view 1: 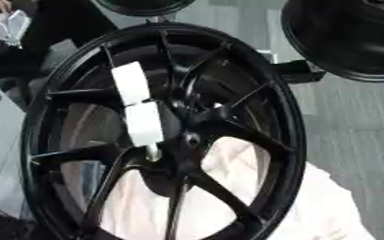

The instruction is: Pull the pin out of the wheel hub.

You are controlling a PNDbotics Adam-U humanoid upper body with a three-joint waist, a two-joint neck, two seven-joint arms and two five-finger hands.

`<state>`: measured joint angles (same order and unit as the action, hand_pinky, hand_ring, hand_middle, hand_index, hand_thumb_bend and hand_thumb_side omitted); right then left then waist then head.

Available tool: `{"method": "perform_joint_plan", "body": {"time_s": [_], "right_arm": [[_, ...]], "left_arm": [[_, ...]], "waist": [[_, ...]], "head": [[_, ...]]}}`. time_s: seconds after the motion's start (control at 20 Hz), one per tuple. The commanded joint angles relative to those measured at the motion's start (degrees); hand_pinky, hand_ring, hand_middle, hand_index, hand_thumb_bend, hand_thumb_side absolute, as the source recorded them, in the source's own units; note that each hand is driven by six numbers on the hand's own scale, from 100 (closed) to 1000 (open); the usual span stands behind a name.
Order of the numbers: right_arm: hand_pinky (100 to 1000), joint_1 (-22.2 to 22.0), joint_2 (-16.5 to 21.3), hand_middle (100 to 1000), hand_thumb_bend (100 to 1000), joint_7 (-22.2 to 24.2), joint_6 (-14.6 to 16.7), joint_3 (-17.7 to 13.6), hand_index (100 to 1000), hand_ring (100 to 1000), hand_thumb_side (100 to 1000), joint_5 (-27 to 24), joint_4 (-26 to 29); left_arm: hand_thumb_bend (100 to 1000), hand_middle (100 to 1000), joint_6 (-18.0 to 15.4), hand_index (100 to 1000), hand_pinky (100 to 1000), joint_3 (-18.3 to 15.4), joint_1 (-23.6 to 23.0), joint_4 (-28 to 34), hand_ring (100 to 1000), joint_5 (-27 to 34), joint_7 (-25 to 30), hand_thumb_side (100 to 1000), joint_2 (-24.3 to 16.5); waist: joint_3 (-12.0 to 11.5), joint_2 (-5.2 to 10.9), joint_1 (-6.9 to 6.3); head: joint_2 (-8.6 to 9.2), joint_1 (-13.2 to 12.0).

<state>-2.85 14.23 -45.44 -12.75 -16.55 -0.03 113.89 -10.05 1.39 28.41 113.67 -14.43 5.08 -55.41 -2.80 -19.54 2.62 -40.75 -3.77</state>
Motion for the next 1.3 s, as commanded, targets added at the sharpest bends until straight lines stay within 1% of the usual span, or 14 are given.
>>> {"method": "perform_joint_plan", "body": {"time_s": [0.05, 0.1, 0.2, 0.3, 0.4, 0.55, 0.7, 0.75, 0.8, 0.9, 1.05, 1.15, 1.3], "right_arm": [[458, -0.2, 2.1, 563, 100, -0.3, 0.1, 0.1, 735, 619, 470, 0.6, 0.7], [458, -0.2, 2.3, 560, 100, -0.4, 0.0, 0.1, 734, 617, 470, 0.7, 0.7], [458, -0.3, 2.8, 559, 100, -0.9, -0.3, 0.3, 733, 616, 470, 0.8, 0.7], [459, -0.4, 3.5, 559, 100, -0.9, -0.5, 0.8, 733, 615, 470, 0.8, 0.7], [459, -0.4, 4.1, 559, 100, -0.6, -0.5, 1.1, 733, 615, 470, 1.0, 0.7], [459, -0.6, 4.7, 559, 100, -0.1, -0.8, 1.4, 733, 615, 470, 1.1, 0.7], [459, -0.7, 4.9, 558, 100, 0.2, -1.0, 1.6, 733, 615, 470, 1.1, 0.7], [459, -0.7, 5.0, 558, 100, 0.2, -1.0, 1.6, 733, 615, 470, 1.0, 0.7], [459, -0.7, 5.1, 558, 100, 0.3, -1.0, 1.7, 733, 614, 470, 1.0, 0.7], [458, -0.7, 5.3, 558, 100, 0.5, -1.1, 1.8, 732, 614, 470, 1.0, 0.7], [457, -1.0, 4.7, 557, 100, 0.7, -1.2, 2.1, 732, 613, 470, 0.6, 0.7], [457, -1.1, 4.5, 557, 100, 0.8, -1.1, 2.3, 732, 613, 470, 0.4, 0.7], [457, -1.2, 4.6, 557, 100, 1.0, -1.1, 2.6, 731, 613, 470, 0.2, 0.7]], "left_arm": [[390, 676, -3.1, 793, 789, 2.0, 3.2, 0.9, 735, -2.9, 6.5, 100, -7.1], [424, 681, -4.0, 802, 789, 3.2, 4.3, 0.9, 737, -3.3, 8.2, 100, -8.4], [456, 682, -5.3, 802, 788, 5.3, 6.7, 0.9, 736, -4.0, 12.3, 100, -10.0], [469, 679, -6.2, 799, 788, 7.1, 9.4, 0.9, 735, -4.3, 17.1, 100, -10.5], [466, 681, -6.3, 799, 789, 8.8, 12.1, 0.9, 737, -3.5, 21.2, 100, -10.6], [457, 684, -5.1, 800, 792, 11.7, 15.7, 0.9, 731, -1.2, 27.3, 100, -10.4], [423, 687, -2.7, 800, 800, 14.3, 19.0, 0.9, 732, 1.9, 35.3, 100, -9.4], [425, 687, -1.8, 800, 801, 14.9, 20.0, 0.9, 732, 3.2, 38.1, 100, -9.0], [434, 692, -1.1, 804, 803, 15.4, 21.0, 0.9, 737, 4.3, 40.5, 118, -8.7], [453, 696, -0.3, 806, 804, 16.4, 22.7, 0.9, 741, 5.4, 44.1, 125, -8.2], [473, 699, -0.7, 808, 804, 18.6, 25.4, 0.9, 744, 5.1, 46.5, 124, -7.5], [498, 704, -0.8, 811, 805, 20.2, 27.0, 0.9, 747, 4.5, 46.8, 117, -7.0], [509, 710, -0.8, 824, 807, 22.7, 28.8, 0.9, 750, 3.5, 46.9, 107, -6.0]], "waist": [[0.2, 1.28, -0.47], [0.3, 1.36, -0.61], [0.5, 1.53, -0.71], [0.7, 1.76, -0.73], [0.9, 1.97, -0.8], [1.2, 2.21, -1.02], [1.5, 2.24, -1.15], [1.6, 2.24, -1.19], [1.7, 2.24, -1.24], [1.8, 2.18, -1.35], [1.5, 1.85, -1.29], [1.3, 1.7, -1.33], [1.4, 1.53, -1.33]], "head": [[-0.35, 0.0], [-0.53, -0.2], [-0.91, -0.3], [-1.33, -0.3], [-1.58, -0.5], [-1.74, -1.0], [-1.37, -1.2], [-1.24, -1.2], [-1.06, -1.2], [-0.71, -1.2], [-0.09, -0.7], [0.27, -0.6], [0.84, -0.4]]}}
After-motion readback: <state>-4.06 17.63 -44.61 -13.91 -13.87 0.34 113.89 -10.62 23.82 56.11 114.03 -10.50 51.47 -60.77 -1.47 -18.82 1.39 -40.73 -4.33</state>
